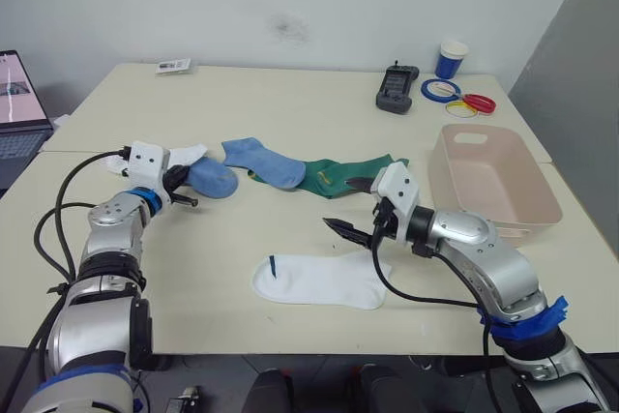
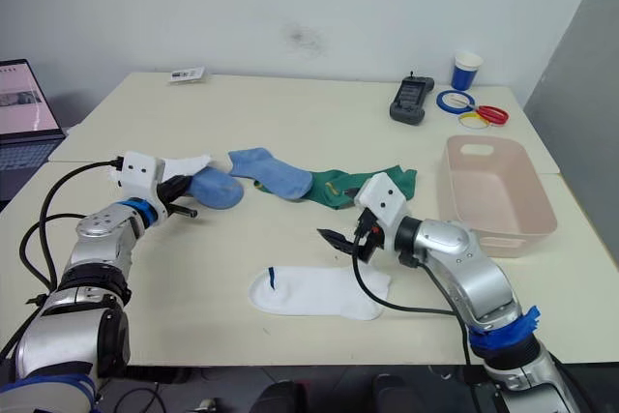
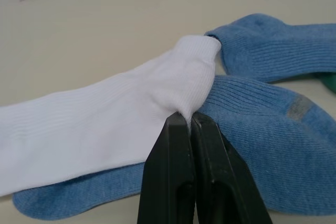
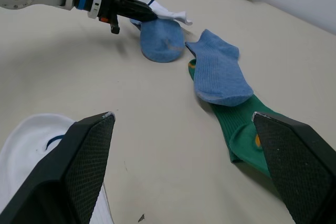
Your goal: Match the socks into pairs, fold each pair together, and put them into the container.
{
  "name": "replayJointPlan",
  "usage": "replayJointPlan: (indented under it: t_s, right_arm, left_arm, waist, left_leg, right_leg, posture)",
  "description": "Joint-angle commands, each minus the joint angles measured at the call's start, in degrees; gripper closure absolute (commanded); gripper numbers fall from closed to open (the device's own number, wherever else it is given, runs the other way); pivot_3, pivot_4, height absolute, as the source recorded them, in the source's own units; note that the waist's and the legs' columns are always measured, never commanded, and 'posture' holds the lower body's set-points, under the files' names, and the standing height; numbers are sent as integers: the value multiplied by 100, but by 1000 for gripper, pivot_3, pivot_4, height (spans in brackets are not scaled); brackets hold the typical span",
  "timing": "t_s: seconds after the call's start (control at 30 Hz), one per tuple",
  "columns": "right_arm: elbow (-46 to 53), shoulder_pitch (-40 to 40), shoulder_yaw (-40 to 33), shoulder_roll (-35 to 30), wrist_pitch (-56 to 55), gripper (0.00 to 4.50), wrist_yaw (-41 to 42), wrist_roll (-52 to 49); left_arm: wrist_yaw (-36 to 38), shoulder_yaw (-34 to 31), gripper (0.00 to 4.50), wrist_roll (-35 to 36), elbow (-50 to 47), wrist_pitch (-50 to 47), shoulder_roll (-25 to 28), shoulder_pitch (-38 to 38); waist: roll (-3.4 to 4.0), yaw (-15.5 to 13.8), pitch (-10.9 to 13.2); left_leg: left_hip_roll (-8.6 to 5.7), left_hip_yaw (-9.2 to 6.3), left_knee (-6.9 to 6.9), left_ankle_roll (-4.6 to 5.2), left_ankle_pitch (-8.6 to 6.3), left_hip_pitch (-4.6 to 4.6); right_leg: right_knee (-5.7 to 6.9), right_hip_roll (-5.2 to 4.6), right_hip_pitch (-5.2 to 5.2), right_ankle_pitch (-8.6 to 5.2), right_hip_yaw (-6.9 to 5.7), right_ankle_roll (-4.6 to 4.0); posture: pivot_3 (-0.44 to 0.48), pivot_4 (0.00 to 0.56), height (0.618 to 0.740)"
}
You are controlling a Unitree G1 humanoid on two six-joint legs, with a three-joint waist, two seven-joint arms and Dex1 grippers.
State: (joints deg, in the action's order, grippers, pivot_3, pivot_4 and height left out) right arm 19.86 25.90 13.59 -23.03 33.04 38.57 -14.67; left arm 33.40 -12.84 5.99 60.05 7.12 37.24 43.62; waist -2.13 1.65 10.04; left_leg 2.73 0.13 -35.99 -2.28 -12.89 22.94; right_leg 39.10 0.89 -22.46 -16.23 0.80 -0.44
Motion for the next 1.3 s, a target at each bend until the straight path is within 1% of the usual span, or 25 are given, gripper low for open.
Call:
replayJointPlan:
  t_s: [0.03,0.1,0.13,0.3,0.47,0.67,0.77,0.97,1.23,1.3]
  right_arm:
    - [164,43,-63,9,-85,0,-1,-28]
    - [166,36,-57,17,-86,0,-8,-24]
    - [164,36,-55,22,-88,0,-11,-23]
    - [175,12,-62,30,-85,0,-33,-8]
    - [191,6,-58,44,-70,0,-57,-1]
    - [183,-1,-84,26,-78,0,-78,17]
    - [222,-42,-104,9,-63,0,-100,15]
    - [258,-59,-82,-8,-36,0,-115,-7]
    - [250,-36,-85,-27,-36,0,-115,-9]
    - [252,-38,-84,-26,-38,0,-119,-11]
  left_arm:
    - [120,-178,4464,186,-381,41,233,-106]
    - [234,-191,4066,227,-460,-11,243,-186]
    - [303,-183,3962,231,-507,-21,240,-216]
    - [500,-130,2413,232,-881,-57,161,-370]
    - [375,44,2413,-17,-660,-96,182,-287]
    - [419,312,2413,-259,-334,-430,243,-185]
    - [422,385,1865,-317,-206,-450,226,-124]
    - [131,464,8,-459,112,-306,162,146]
    - [65,538,8,-564,349,-289,204,277]
    - [71,505,392,-520,354,-266,192,297]
  waist:
    - [0,7,0]
    - [0,-1,0]
    - [0,-1,0]
    - [0,-1,0]
    - [0,-2,0]
    - [0,-2,0]
    - [0,-2,0]
    - [0,-3,0]
    - [0,-3,0]
    - [0,-2,0]
  left_leg:
    - [0,0,0,0,0,0]
    - [0,-2,0,0,0,0]
    - [0,-3,0,0,0,-1]
    - [2,-1,-1,0,0,1]
    - [-1,-2,-1,0,0,0]
    - [-3,-1,-1,0,0,1]
    - [-2,-3,0,0,0,1]
    - [-3,-2,-1,0,0,1]
    - [-4,-2,-1,0,0,1]
    - [-3,-1,-1,0,0,0]
  right_leg:
    - [0,0,0,0,0,0]
    - [1,1,0,0,-4,0]
    - [1,1,0,0,-5,0]
    - [1,-1,0,0,-1,0]
    - [1,0,0,0,-2,0]
    - [0,1,0,0,-2,0]
    - [0,2,0,0,-4,0]
    - [1,2,0,0,-2,1]
    - [0,2,0,0,-4,1]
    - [1,2,0,0,-3,1]
  posture:
    - [0,150,740]
    - [0,150,740]
    - [0,150,740]
    - [0,150,740]
    - [0,150,740]
    - [0,150,740]
    - [0,150,740]
    - [0,150,740]
    - [0,150,740]
    - [0,150,740]
